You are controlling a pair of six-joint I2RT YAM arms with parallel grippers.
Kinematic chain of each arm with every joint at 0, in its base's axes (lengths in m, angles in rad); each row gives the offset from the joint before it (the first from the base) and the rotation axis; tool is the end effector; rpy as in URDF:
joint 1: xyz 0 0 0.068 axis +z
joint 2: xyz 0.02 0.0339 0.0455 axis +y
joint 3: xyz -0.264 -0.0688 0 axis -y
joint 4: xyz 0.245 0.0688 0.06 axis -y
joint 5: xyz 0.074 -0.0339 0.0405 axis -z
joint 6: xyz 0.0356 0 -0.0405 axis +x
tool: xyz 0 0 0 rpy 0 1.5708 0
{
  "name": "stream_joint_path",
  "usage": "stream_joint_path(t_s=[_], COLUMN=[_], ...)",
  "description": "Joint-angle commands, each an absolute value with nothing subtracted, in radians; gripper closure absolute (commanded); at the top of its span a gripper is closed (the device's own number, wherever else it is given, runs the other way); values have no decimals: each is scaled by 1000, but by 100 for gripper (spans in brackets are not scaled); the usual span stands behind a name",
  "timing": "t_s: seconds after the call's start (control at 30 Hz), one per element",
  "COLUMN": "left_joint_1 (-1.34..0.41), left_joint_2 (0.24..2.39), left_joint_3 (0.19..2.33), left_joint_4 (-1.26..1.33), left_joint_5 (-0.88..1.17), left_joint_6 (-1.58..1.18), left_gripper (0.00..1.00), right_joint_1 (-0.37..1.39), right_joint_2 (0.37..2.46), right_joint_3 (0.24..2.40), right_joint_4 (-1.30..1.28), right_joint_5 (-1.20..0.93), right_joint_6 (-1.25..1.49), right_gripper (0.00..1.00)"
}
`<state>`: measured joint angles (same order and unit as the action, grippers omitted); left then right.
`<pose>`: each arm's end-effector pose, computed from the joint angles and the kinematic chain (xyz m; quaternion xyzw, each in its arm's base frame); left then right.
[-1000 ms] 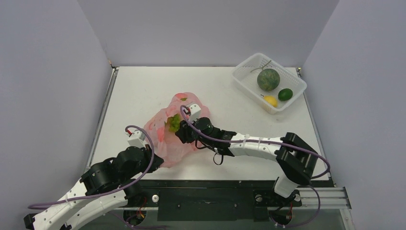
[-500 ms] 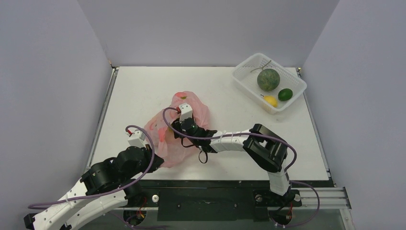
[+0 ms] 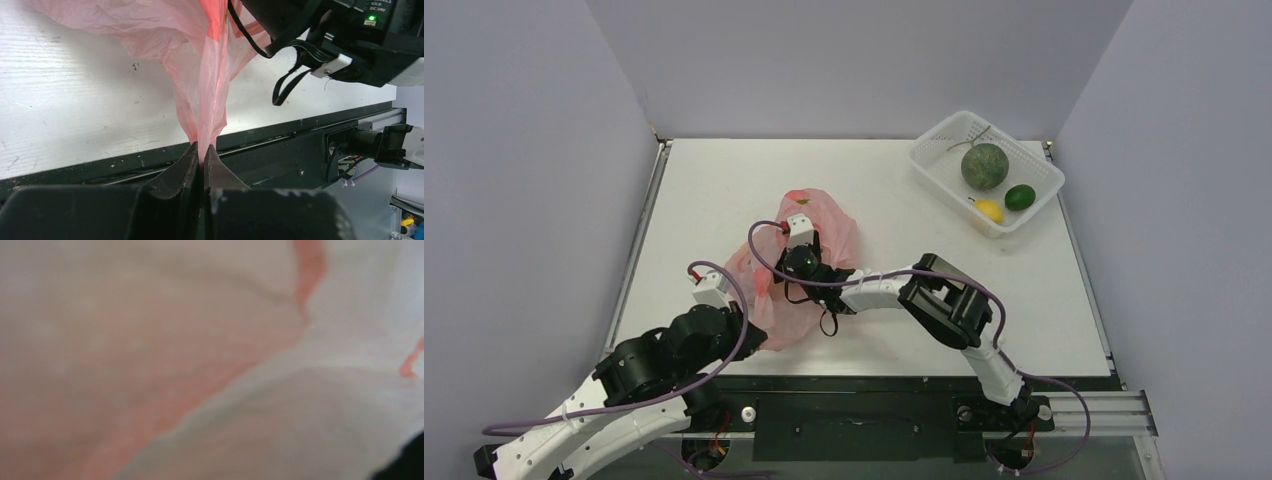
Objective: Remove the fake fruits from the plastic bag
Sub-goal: Take out the fake fruit from the plastic bag.
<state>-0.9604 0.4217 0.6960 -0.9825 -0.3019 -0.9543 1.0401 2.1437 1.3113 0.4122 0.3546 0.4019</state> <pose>0.0550 -0.0601 0.2754 -0.0601 0.8983 -0.2593 0.3496 0.2488 0.3995 0.1507 -0.1680 0.8143 0.2424 0.5000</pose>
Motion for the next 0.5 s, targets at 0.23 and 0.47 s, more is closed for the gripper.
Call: stream_joint_path(t_s=[0.23,0.47], left_joint_1=[-962,-962], left_joint_2=[412,414], left_joint_3=[702,705], left_joint_4=[-939,-948], left_joint_5=[-297,-300], left_joint_6=[-957,-951], left_gripper=[100,100], right_joint_1=[1023,1013], right_joint_2=[2254,2293], right_joint_3=[1449,1489], right_joint_4=[344,285], right_joint_5=[464,458], right_joint_6=[454,453], right_gripper=[39,50])
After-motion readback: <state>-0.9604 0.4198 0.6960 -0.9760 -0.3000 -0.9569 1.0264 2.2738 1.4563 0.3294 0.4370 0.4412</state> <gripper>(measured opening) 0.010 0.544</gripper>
